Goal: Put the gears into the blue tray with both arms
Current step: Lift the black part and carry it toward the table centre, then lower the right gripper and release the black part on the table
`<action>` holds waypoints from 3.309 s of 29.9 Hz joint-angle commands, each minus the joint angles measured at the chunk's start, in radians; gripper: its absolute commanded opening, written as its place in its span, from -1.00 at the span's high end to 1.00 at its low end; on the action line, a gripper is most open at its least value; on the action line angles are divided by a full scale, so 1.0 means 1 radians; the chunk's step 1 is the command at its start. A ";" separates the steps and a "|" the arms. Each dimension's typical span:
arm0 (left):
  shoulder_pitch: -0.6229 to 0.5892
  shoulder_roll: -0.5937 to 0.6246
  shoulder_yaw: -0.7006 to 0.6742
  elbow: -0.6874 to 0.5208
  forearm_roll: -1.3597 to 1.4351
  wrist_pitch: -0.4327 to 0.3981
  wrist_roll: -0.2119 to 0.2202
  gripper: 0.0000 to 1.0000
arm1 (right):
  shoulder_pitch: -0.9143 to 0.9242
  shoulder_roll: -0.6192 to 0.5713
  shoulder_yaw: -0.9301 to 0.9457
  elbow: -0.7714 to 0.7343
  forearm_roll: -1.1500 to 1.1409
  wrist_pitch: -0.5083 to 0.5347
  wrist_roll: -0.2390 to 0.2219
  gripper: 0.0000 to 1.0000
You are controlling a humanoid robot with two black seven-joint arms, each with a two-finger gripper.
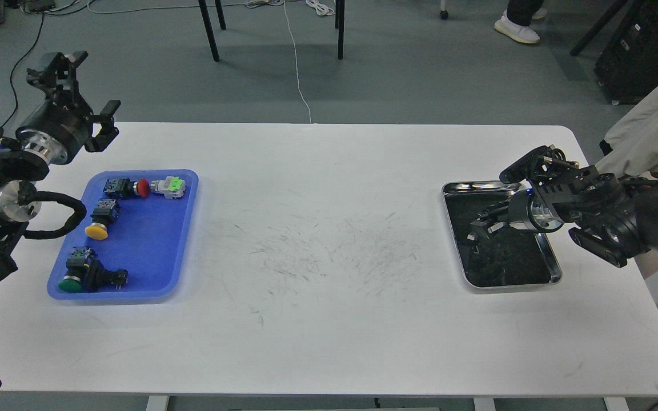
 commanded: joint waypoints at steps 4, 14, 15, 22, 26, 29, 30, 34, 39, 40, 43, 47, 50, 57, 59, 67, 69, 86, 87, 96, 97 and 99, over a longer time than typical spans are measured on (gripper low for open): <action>0.000 0.003 0.001 0.000 -0.002 0.000 0.000 -0.98 | 0.064 0.000 0.017 0.026 0.002 -0.001 0.036 0.99; 0.000 0.024 -0.001 -0.002 -0.002 -0.002 0.000 -0.98 | 0.139 0.040 0.267 0.088 0.000 -0.058 0.039 0.99; 0.000 0.027 -0.001 -0.003 -0.002 -0.002 0.000 -0.98 | 0.154 0.048 0.281 0.101 -0.001 -0.076 0.039 0.99; 0.000 0.036 0.001 -0.006 -0.002 0.000 0.002 -0.98 | 0.199 0.163 0.302 0.158 -0.004 -0.230 0.041 0.99; -0.002 0.058 -0.001 -0.008 0.001 0.000 0.003 -0.98 | 0.190 0.214 0.311 0.171 -0.004 -0.311 0.041 0.99; -0.002 0.072 0.002 -0.009 0.003 -0.002 0.005 -0.98 | 0.174 0.258 0.313 0.186 -0.010 -0.411 0.041 0.99; -0.002 0.075 0.002 -0.009 0.005 -0.002 0.005 -0.98 | 0.161 0.281 0.311 0.186 -0.012 -0.437 0.039 0.99; -0.002 0.096 0.004 -0.011 0.005 -0.003 0.006 -0.98 | 0.128 0.287 0.305 0.180 -0.015 -0.526 0.039 0.99; -0.002 0.124 0.007 -0.049 0.005 0.001 0.008 -0.98 | 0.082 0.287 0.301 0.169 -0.030 -0.564 0.039 0.99; -0.002 0.127 0.007 -0.055 0.005 0.003 0.008 -0.98 | 0.075 0.287 0.301 0.161 -0.038 -0.564 0.039 0.99; -0.002 0.130 0.008 -0.066 0.005 0.009 0.008 -0.98 | 0.044 0.287 0.301 0.146 -0.072 -0.564 0.039 0.99; -0.002 0.139 0.008 -0.080 0.005 0.011 0.008 -0.98 | 0.023 0.287 0.299 0.151 -0.145 -0.564 0.039 0.99; -0.003 0.147 0.007 -0.092 0.005 0.011 0.006 -0.98 | 0.009 0.287 0.301 0.158 -0.175 -0.564 0.041 0.99; -0.003 0.164 0.007 -0.101 0.005 0.011 0.005 -0.98 | -0.016 0.287 0.302 0.207 -0.220 -0.564 0.042 0.99; -0.003 0.165 0.005 -0.109 0.005 0.011 0.005 -0.98 | -0.028 0.287 0.302 0.209 -0.250 -0.564 0.045 0.99; -0.003 0.188 0.001 -0.132 0.006 0.024 0.006 -0.98 | -0.050 0.287 0.302 0.253 -0.322 -0.564 0.063 0.99; -0.005 0.200 0.001 -0.144 0.006 0.024 0.006 -0.98 | -0.053 0.287 0.302 0.260 -0.323 -0.564 0.071 0.99; -0.005 0.305 0.004 -0.219 0.006 0.026 0.008 -0.98 | -0.148 0.287 0.305 0.246 -0.333 -0.564 0.071 0.99; -0.005 0.305 0.004 -0.219 0.006 0.026 0.008 -0.98 | -0.149 0.287 0.305 0.247 -0.334 -0.564 0.071 0.99; -0.006 0.309 -0.001 -0.229 0.006 0.026 0.008 -0.98 | -0.194 0.287 0.305 0.221 -0.360 -0.564 0.067 0.99; -0.006 0.309 -0.002 -0.229 0.006 0.026 0.008 -0.98 | -0.194 0.287 0.305 0.221 -0.360 -0.564 0.067 0.99; -0.006 0.308 -0.004 -0.229 0.006 0.026 0.008 -0.98 | -0.195 0.287 0.304 0.217 -0.366 -0.564 0.067 0.99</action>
